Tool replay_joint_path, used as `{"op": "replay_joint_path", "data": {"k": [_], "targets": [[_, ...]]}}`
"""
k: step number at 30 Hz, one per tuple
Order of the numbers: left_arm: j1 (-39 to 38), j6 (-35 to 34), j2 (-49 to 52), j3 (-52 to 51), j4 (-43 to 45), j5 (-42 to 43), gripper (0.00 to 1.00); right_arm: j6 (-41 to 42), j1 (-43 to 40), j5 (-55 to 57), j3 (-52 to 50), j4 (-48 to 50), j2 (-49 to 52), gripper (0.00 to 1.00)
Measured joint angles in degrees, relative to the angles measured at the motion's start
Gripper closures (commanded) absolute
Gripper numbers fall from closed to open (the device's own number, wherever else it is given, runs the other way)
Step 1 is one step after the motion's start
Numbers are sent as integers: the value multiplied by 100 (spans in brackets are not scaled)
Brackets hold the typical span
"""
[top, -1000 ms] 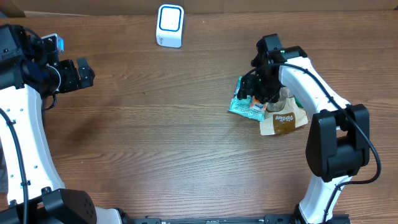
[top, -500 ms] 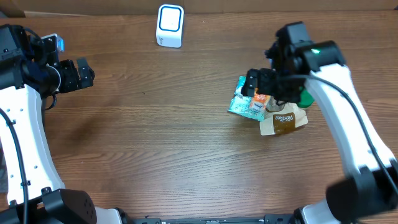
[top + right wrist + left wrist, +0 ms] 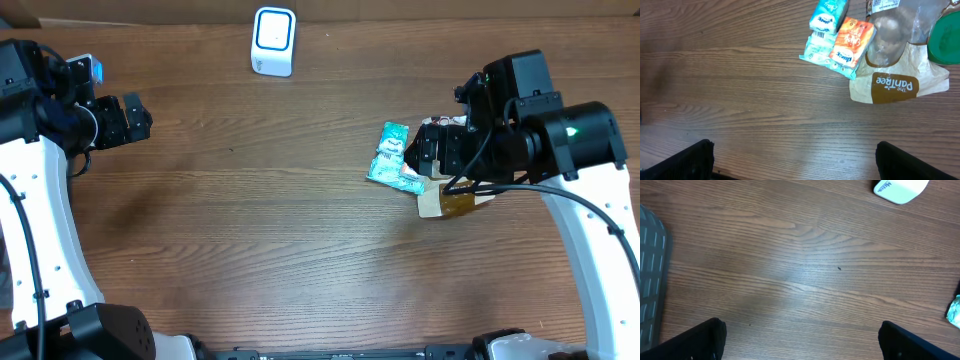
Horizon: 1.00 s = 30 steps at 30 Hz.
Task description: Scan the item barcode
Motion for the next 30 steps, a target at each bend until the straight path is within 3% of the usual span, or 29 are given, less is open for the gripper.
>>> {"op": "replay_joint_path", "data": {"k": [19,30], "targets": [[0,0,0,0,0,0,0,2,0,0,0,7,-101,0],[0,0,0,0,0,0,0,-4,0,11,0,17,-1631,0]]}}
